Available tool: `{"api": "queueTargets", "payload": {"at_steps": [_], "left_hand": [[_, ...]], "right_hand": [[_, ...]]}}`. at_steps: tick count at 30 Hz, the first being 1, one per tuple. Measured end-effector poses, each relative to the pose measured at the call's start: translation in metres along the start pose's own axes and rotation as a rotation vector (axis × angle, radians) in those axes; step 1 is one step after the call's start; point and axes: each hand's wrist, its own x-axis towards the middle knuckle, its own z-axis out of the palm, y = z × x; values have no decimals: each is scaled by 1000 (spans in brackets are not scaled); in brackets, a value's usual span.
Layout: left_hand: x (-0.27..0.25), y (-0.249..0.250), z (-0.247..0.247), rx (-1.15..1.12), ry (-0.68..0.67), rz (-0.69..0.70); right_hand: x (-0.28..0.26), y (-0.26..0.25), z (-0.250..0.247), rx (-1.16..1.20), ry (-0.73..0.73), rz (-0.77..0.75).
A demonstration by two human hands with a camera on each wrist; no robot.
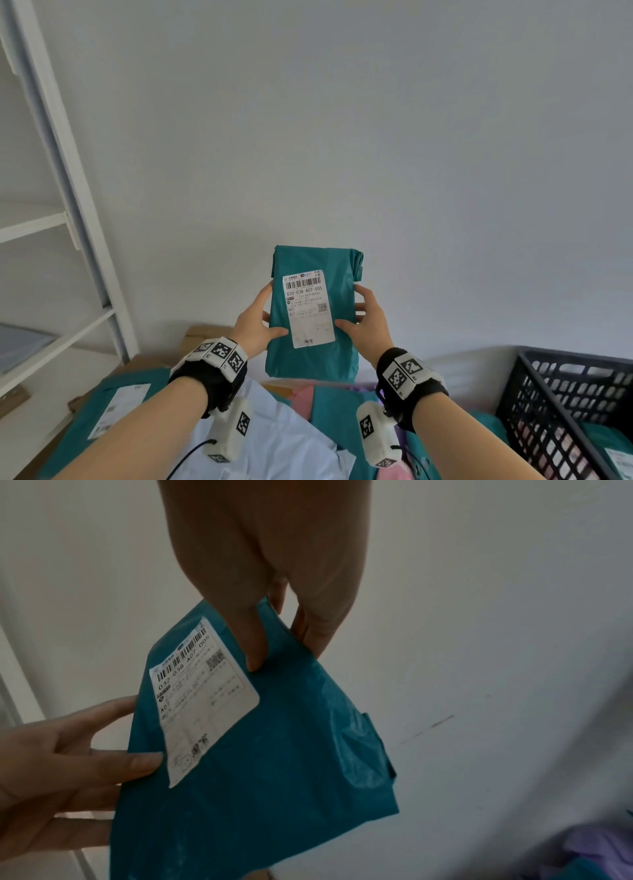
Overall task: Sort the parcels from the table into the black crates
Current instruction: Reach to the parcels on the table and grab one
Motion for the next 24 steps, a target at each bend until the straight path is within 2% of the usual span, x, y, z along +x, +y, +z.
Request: {"api": "queueTargets", "payload": {"at_steps": [6, 12, 24], "left_hand": [[-35, -14, 18, 48, -12, -46], [-70, -25, 38, 38, -95, -60], [-172, -57, 80, -12, -327, -113]], "right_hand": [[-37, 19, 0, -22, -20, 59], [-94, 32, -6, -36, 16, 147], [-247, 50, -10, -89, 173, 362]]}}
